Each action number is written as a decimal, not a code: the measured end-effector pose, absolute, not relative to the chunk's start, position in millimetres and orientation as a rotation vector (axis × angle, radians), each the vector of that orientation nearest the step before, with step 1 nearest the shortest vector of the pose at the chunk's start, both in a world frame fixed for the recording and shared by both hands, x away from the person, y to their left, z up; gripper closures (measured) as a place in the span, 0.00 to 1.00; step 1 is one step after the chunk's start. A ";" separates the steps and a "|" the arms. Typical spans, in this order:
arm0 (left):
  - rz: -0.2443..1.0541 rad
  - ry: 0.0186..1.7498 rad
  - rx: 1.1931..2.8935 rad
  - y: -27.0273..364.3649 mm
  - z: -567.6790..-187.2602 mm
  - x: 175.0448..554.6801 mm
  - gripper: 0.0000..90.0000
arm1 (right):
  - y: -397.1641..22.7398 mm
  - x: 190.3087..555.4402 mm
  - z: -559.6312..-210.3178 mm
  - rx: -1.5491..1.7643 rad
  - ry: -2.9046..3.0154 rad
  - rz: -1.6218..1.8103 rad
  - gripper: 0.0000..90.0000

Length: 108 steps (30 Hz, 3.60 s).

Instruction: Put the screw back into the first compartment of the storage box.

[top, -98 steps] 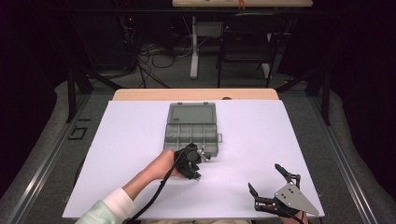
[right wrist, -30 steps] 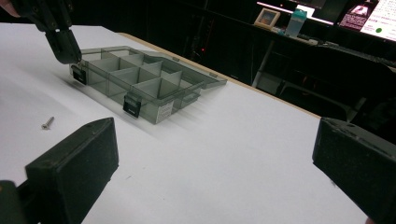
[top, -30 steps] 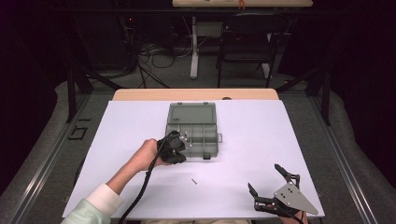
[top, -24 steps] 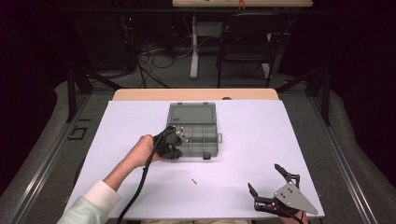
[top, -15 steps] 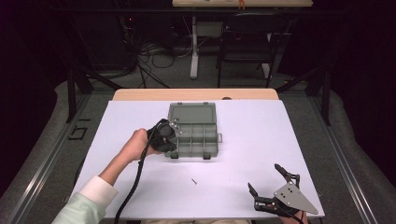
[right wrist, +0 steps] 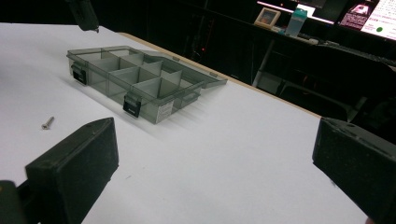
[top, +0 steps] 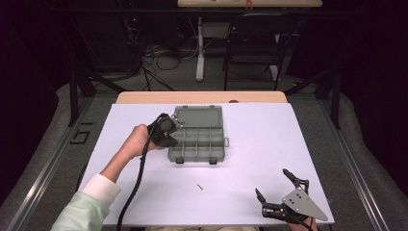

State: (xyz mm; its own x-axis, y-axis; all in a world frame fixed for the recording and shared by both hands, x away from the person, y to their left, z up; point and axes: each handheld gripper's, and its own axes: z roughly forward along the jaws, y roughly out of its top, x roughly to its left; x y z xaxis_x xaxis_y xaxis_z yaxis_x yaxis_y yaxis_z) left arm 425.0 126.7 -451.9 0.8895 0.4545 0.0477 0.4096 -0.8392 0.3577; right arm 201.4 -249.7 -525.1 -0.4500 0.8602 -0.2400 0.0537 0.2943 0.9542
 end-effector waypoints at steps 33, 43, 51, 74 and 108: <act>0.207 0.803 2.700 121.8 -458.9 470.9 0.97 | -249.2 201.7 -525.4 0.826 1.756 1.243 0.00; 0.211 0.847 2.704 117.7 -471.5 479.4 0.97 | -249.0 201.7 -525.5 0.828 1.759 1.242 0.00; 0.186 0.862 2.676 119.8 -474.4 482.3 0.85 | -249.1 201.7 -525.5 0.827 1.759 1.244 0.00; 0.245 0.691 2.661 111.3 -444.3 430.5 0.17 | -248.9 202.0 -525.6 0.825 1.760 1.243 0.00; 0.157 0.404 2.679 79.2 -483.6 359.7 0.01 | -248.8 202.0 -525.6 0.826 1.763 1.232 0.00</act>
State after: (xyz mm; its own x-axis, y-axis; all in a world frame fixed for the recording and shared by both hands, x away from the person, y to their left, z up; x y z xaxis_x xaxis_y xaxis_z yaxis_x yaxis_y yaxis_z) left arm 359.7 79.2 -483.6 0.9513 0.3045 0.0477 0.2564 -0.8678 0.4256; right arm 202.0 -248.8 -525.6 -0.4549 0.8552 -0.2483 0.0606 0.3079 0.9495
